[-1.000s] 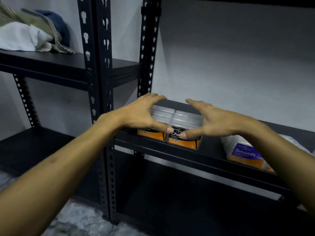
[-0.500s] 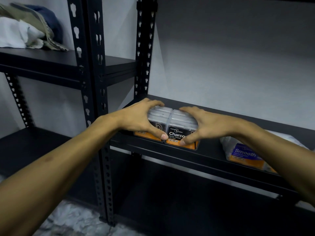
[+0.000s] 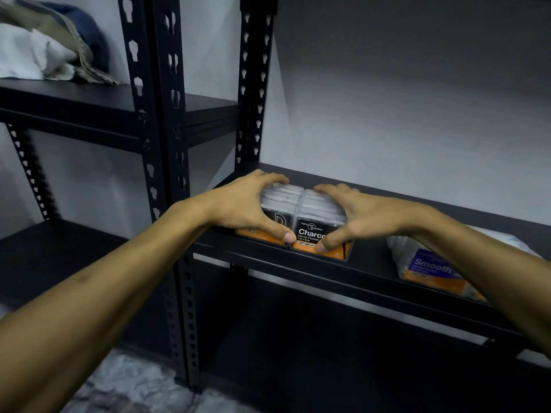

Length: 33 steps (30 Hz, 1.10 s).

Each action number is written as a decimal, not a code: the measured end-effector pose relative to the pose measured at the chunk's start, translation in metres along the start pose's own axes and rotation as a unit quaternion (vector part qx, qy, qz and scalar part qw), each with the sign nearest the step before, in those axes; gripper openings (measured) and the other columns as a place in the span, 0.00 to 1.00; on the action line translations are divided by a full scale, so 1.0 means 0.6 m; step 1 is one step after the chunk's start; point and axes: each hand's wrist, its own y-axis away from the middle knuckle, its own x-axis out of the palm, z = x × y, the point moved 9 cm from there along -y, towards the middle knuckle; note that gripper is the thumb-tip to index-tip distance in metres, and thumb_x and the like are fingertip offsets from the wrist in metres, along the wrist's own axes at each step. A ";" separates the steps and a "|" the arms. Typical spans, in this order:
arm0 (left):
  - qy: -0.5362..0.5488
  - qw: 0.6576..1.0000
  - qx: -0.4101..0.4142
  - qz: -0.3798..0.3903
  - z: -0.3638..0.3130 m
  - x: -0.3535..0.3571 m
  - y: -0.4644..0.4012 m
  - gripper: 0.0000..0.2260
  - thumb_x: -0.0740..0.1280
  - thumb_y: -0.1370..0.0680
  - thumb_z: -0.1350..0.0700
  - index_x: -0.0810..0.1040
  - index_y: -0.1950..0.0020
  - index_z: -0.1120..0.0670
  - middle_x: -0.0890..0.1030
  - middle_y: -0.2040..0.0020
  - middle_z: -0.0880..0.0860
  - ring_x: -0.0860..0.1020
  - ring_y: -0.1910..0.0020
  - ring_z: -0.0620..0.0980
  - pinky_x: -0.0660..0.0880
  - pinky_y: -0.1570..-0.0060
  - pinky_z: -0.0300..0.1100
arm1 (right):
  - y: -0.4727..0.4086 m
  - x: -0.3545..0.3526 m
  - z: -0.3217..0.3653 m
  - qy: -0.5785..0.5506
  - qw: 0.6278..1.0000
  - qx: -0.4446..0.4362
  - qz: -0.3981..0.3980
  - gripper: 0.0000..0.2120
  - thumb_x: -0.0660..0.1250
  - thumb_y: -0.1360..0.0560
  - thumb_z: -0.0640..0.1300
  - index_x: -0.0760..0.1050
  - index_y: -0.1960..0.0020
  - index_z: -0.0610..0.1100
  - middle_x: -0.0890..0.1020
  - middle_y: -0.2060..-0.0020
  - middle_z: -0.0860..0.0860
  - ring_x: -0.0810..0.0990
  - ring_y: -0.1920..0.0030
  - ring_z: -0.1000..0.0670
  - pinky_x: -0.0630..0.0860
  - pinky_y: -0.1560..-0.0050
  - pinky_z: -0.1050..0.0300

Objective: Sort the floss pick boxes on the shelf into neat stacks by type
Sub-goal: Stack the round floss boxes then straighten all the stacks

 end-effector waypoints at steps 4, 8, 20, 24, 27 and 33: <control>-0.010 1.000 -0.001 -0.001 0.000 0.000 0.000 0.51 0.79 0.40 0.34 0.61 0.22 0.44 0.65 0.29 0.43 0.67 0.31 0.45 0.69 0.31 0.46 | 0.003 0.000 0.006 -0.013 1.000 0.004 -0.010 0.50 0.73 0.32 0.64 0.49 0.20 0.54 0.65 0.37 0.52 0.66 0.37 0.51 0.69 0.33 0.49; -0.022 1.000 -0.002 0.003 0.002 0.001 -0.003 0.52 0.78 0.40 0.33 0.60 0.22 0.44 0.65 0.28 0.44 0.67 0.31 0.46 0.69 0.31 0.49 | 0.006 -0.002 0.006 -0.019 1.000 0.008 -0.016 0.50 0.74 0.32 0.63 0.50 0.20 0.53 0.66 0.36 0.52 0.66 0.36 0.51 0.69 0.33 0.51; -0.044 0.999 0.009 0.002 -0.001 0.000 -0.004 0.51 0.77 0.39 0.32 0.59 0.22 0.44 0.65 0.27 0.45 0.67 0.31 0.46 0.67 0.33 0.43 | 0.007 0.000 0.006 -0.026 0.999 0.018 -0.031 0.49 0.74 0.31 0.63 0.50 0.20 0.53 0.65 0.38 0.53 0.66 0.37 0.51 0.70 0.33 0.49; -0.048 0.999 0.010 0.005 0.000 0.001 -0.006 0.51 0.77 0.39 0.31 0.59 0.22 0.44 0.65 0.27 0.45 0.67 0.31 0.47 0.68 0.32 0.46 | 0.007 0.000 0.006 -0.026 0.999 0.020 -0.030 0.48 0.74 0.31 0.62 0.51 0.20 0.53 0.65 0.38 0.52 0.66 0.37 0.51 0.71 0.34 0.49; -0.047 0.999 0.013 0.005 0.000 0.002 -0.007 0.51 0.77 0.39 0.31 0.60 0.22 0.44 0.65 0.27 0.46 0.67 0.31 0.47 0.68 0.32 0.46 | 0.007 0.001 0.006 -0.031 0.999 0.020 -0.031 0.48 0.74 0.31 0.62 0.51 0.20 0.53 0.65 0.38 0.52 0.66 0.36 0.51 0.70 0.33 0.48; -0.048 0.999 0.011 0.006 0.004 0.002 -0.009 0.52 0.77 0.40 0.31 0.59 0.22 0.44 0.65 0.27 0.46 0.67 0.30 0.48 0.69 0.31 0.48 | 0.006 0.002 0.004 -0.035 0.999 0.022 -0.028 0.49 0.74 0.32 0.63 0.50 0.20 0.53 0.65 0.38 0.53 0.65 0.36 0.51 0.70 0.32 0.47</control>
